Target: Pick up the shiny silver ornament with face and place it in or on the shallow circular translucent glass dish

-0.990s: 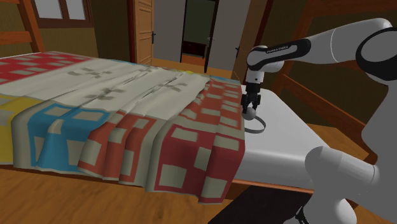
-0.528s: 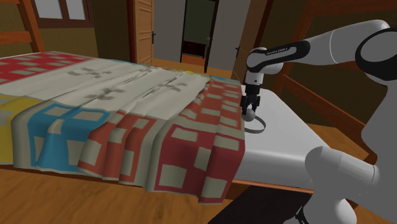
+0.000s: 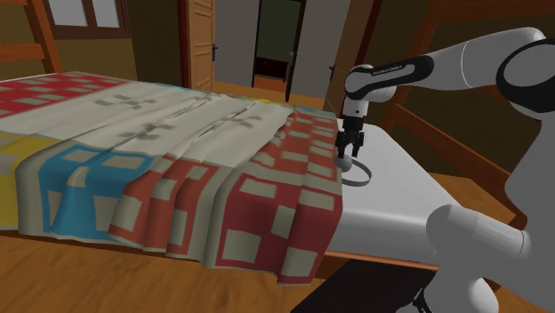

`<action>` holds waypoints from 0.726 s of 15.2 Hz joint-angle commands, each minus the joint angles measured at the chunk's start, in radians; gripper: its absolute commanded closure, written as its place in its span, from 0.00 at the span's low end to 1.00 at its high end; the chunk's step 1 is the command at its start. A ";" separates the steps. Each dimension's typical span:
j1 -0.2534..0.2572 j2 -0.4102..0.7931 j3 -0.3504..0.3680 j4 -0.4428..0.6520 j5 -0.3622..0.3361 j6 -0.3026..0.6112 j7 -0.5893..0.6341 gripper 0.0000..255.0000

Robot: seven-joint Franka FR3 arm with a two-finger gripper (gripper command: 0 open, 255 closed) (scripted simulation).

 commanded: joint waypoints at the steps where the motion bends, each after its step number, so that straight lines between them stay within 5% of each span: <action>1: 0.007 0.000 0.002 0.054 0.004 -0.053 -0.002 0.00; 3: 0.023 -0.012 0.001 0.123 -0.001 -0.115 0.002 0.00; 11: 0.022 -0.012 0.001 0.123 -0.001 -0.115 0.001 0.00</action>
